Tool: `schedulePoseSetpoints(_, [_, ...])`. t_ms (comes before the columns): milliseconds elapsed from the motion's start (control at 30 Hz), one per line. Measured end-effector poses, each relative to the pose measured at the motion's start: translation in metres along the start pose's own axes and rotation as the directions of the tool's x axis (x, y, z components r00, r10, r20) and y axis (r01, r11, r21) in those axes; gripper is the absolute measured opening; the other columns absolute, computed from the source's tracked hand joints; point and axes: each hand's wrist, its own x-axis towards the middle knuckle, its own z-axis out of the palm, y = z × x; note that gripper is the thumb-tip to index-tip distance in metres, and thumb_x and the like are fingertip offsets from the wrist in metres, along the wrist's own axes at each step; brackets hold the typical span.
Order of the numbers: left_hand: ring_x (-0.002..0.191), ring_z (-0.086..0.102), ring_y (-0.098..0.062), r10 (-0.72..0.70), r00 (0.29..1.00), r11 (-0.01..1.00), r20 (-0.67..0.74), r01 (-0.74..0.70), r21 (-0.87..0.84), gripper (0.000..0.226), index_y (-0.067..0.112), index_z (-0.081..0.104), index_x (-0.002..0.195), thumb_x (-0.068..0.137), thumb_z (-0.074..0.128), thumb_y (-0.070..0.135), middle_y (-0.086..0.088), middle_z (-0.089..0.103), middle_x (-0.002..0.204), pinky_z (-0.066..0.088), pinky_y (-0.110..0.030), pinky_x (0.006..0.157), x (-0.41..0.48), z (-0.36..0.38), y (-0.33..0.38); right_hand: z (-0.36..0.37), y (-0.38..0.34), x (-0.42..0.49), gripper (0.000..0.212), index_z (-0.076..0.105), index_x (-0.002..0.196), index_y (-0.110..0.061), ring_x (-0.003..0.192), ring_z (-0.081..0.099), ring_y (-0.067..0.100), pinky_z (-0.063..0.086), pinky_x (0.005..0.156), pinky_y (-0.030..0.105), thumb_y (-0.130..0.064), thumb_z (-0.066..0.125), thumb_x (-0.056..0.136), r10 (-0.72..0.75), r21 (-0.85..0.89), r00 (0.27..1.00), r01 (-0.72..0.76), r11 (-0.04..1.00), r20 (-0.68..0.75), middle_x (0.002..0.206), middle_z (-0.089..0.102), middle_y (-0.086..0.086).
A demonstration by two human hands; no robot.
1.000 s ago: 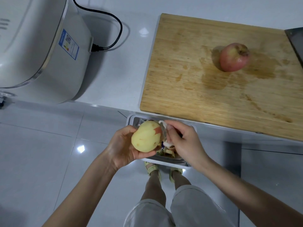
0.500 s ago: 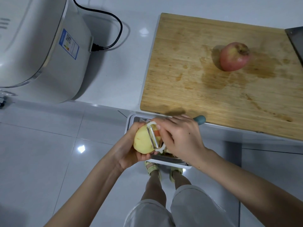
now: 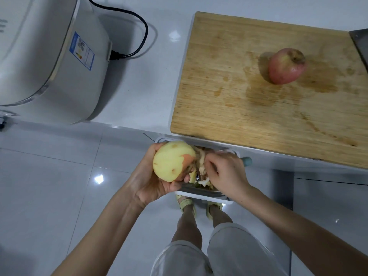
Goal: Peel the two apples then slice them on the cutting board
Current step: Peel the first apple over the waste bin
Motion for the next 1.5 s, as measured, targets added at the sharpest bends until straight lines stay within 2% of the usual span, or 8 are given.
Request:
schedulePoseSetpoints(200, [0.078, 0.066, -0.035, 0.011, 0.997, 0.998, -0.074, -0.015, -0.054, 0.071, -0.002, 0.069, 0.107, 0.07, 0.059, 0.058, -0.026, 0.063, 0.101, 0.06, -0.041, 0.058, 0.001, 0.0, 0.003, -0.002, -0.004, 0.0, 0.032, 0.055, 0.065, -0.027, 0.056, 0.05, 0.016, 0.035, 0.056, 0.029, -0.021, 0.045, 0.095, 0.378, 0.137, 0.803, -0.485, 0.864, 0.46, 0.056, 0.052, -0.004])
schedulePoseSetpoints(367, [0.083, 0.063, -0.031, -0.002, 0.994, 1.0, -0.113, -0.002, -0.028, 0.077, 0.005, 0.061, 0.122, 0.066, 0.063, 0.059, -0.023, 0.063, 0.107, 0.057, -0.036, 0.066, 0.003, -0.002, -0.003, -0.022, -0.016, 0.01, 0.028, 0.063, 0.104, -0.002, 0.043, 0.034, 0.012, 0.028, 0.046, 0.022, -0.021, 0.043, 0.099, 0.424, 0.366, 0.404, -0.915, 0.171, 0.811, 0.046, 0.045, 0.0])
schedulePoseSetpoints(467, [0.09, 0.063, -0.03, 0.007, 0.988, 1.0, -0.152, -0.008, -0.008, 0.074, 0.008, 0.056, 0.129, 0.069, 0.067, 0.051, -0.021, 0.062, 0.114, 0.057, -0.037, 0.067, 0.004, -0.004, -0.006, -0.027, -0.023, 0.01, 0.023, 0.063, 0.093, -0.006, 0.044, 0.035, 0.013, 0.028, 0.047, 0.024, -0.018, 0.044, 0.098, 0.36, 0.48, 0.431, -0.875, -0.056, 0.828, 0.049, 0.045, 0.002])
schedulePoseSetpoints(733, [0.101, 0.067, -0.032, 0.172, 0.973, 0.911, -0.153, -0.098, 0.4, 0.053, 0.013, 0.059, 0.122, 0.078, 0.061, 0.043, -0.02, 0.064, 0.118, 0.058, -0.044, 0.077, 0.0, 0.008, -0.008, -0.02, -0.034, 0.0, 0.036, 0.056, 0.069, -0.004, 0.05, 0.051, 0.003, 0.038, 0.058, 0.025, -0.018, 0.041, 0.098, 0.534, 0.592, 0.73, -0.672, 0.446, 0.427, 0.054, 0.055, -0.004])
schedulePoseSetpoints(900, [0.079, 0.07, -0.02, 0.255, 0.958, 0.806, -0.133, -0.134, 0.577, 0.049, 0.017, 0.056, 0.123, 0.084, 0.054, 0.046, -0.013, 0.068, 0.101, 0.056, -0.032, 0.063, -0.002, 0.012, -0.015, -0.024, -0.037, 0.002, 0.031, 0.06, 0.071, -0.014, 0.048, 0.048, 0.017, 0.031, 0.051, 0.024, -0.02, 0.04, 0.094, 0.151, 0.106, 0.988, -0.147, 0.983, -0.035, 0.051, 0.049, -0.004])
schedulePoseSetpoints(1000, [0.072, 0.07, -0.016, 0.322, 0.932, 0.731, -0.168, -0.131, 0.67, 0.04, 0.015, 0.061, 0.115, 0.096, 0.042, 0.044, -0.009, 0.071, 0.087, 0.054, -0.033, 0.062, 0.0, 0.012, -0.02, -0.028, -0.036, 0.012, 0.03, 0.065, 0.068, -0.012, 0.048, 0.054, 0.021, 0.037, 0.054, 0.025, -0.02, 0.043, 0.086, -0.155, -0.14, 0.979, 0.137, 0.981, -0.131, 0.052, 0.058, 0.0])
schedulePoseSetpoints(1133, [0.069, 0.069, -0.02, 0.325, 0.933, 0.717, -0.154, -0.137, 0.684, 0.043, 0.01, 0.06, 0.112, 0.097, 0.039, 0.044, -0.012, 0.07, 0.083, 0.051, -0.033, 0.062, -0.002, 0.011, -0.019, -0.031, -0.031, 0.022, 0.032, 0.064, 0.065, -0.012, 0.049, 0.057, 0.022, 0.035, 0.055, 0.024, -0.021, 0.042, 0.086, -0.23, -0.168, 0.97, 0.215, 0.962, -0.075, 0.052, 0.059, 0.0])
schedulePoseSetpoints(1500, [0.063, 0.064, -0.032, 0.227, 0.971, 0.93, -0.075, -0.193, 0.314, 0.051, 0.004, 0.061, 0.112, 0.096, 0.033, 0.044, -0.024, 0.066, 0.09, 0.05, -0.028, 0.045, -0.011, 0.017, 0.001, -0.002, 0.001, -0.002, 0.028, 0.057, 0.063, -0.013, 0.049, 0.052, 0.02, 0.033, 0.05, 0.025, -0.013, 0.047, 0.089, 0.13, -0.081, 0.984, -0.12, 0.989, 0.123, 0.051, 0.055, 0.0])
